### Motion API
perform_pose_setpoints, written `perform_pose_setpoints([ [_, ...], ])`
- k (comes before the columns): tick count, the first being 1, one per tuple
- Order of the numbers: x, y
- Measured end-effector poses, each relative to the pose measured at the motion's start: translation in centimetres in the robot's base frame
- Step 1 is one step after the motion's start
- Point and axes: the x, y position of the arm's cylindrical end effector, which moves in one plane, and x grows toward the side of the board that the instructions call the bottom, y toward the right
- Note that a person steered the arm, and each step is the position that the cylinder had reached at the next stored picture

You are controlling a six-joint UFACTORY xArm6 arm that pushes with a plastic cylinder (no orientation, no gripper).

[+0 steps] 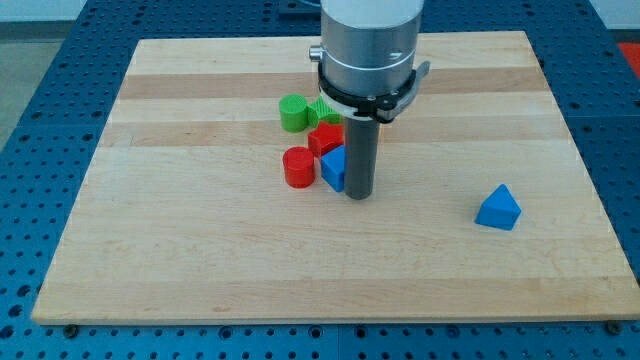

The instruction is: Slide the triangle near to the cube

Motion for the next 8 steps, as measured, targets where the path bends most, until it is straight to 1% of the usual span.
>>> perform_pose_setpoints([
  [1, 0.6, 2.0],
  [2, 3.8, 5.2],
  [3, 7.3, 9.8],
  [4, 7.9, 15.8],
  [5, 5.6, 19.8],
  [6, 2.5, 18.9],
  [7, 2.0, 12.4],
  [8, 2.0, 9.8],
])
